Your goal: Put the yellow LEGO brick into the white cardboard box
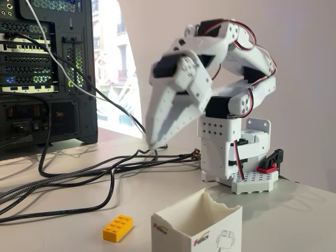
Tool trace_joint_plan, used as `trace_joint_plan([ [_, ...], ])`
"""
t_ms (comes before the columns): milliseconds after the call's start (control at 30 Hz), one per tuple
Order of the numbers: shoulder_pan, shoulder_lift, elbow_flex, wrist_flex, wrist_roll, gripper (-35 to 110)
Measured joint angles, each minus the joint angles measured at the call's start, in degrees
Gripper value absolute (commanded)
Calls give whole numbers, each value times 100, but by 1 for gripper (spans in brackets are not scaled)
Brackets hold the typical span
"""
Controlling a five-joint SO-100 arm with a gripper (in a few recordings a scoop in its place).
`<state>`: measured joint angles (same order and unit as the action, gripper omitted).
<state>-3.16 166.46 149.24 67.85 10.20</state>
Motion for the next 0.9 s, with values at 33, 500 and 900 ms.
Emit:
trace_joint_plan([
  [33, 44, -193, -149, 0, 255, -9],
  [500, 457, -2452, -1573, 396, 3683, 0],
  [900, 554, -3401, -1573, -308, 4184, 15],
])
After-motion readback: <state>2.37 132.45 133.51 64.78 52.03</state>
